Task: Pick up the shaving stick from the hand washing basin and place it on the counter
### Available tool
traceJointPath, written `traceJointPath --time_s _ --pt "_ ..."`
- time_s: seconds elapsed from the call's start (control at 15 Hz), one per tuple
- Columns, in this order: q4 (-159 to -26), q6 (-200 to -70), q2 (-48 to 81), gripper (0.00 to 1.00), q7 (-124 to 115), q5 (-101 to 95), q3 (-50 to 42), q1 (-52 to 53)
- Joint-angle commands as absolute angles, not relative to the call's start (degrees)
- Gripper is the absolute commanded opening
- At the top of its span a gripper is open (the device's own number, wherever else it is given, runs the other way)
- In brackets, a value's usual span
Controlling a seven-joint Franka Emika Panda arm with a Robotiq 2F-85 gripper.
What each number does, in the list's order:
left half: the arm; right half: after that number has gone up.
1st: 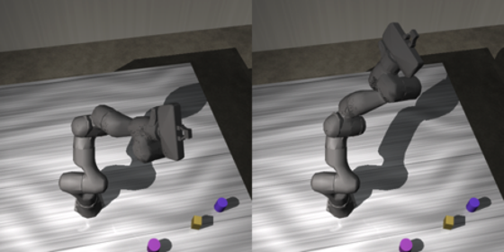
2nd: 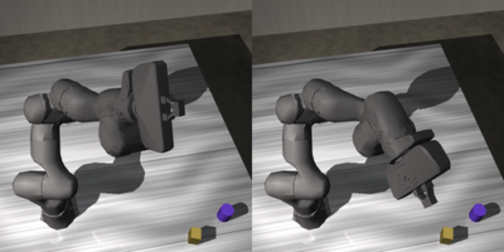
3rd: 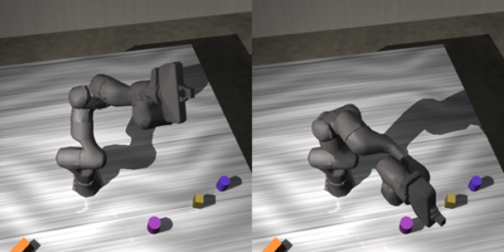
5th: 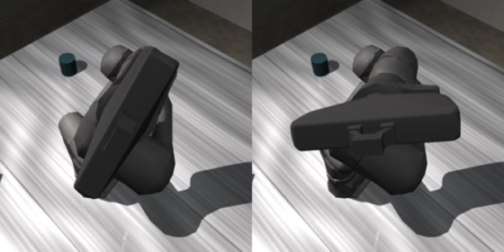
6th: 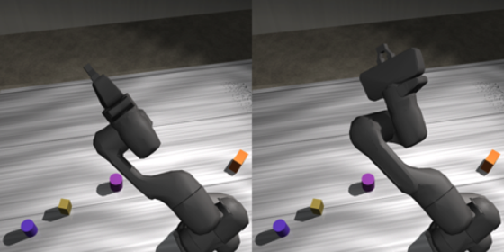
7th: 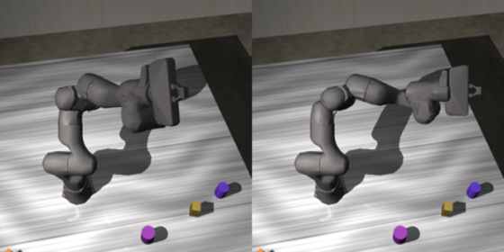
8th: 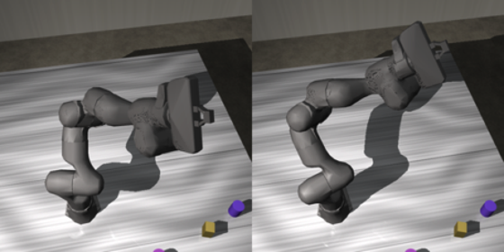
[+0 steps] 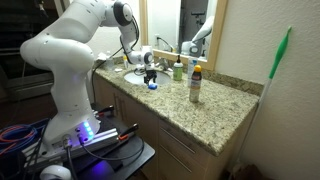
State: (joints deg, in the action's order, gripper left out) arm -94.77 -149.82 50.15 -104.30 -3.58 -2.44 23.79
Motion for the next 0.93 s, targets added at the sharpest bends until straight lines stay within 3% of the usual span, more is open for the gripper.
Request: traceJointPath --time_s 0.0,0.87 --pt "-92.89 -149.07 52.00 1.00 -100.92 -1.30 -0.59 21.49" --pt "-93.19 -146.60 52.28 1.00 -94.52 7.38 3.34 18.03"
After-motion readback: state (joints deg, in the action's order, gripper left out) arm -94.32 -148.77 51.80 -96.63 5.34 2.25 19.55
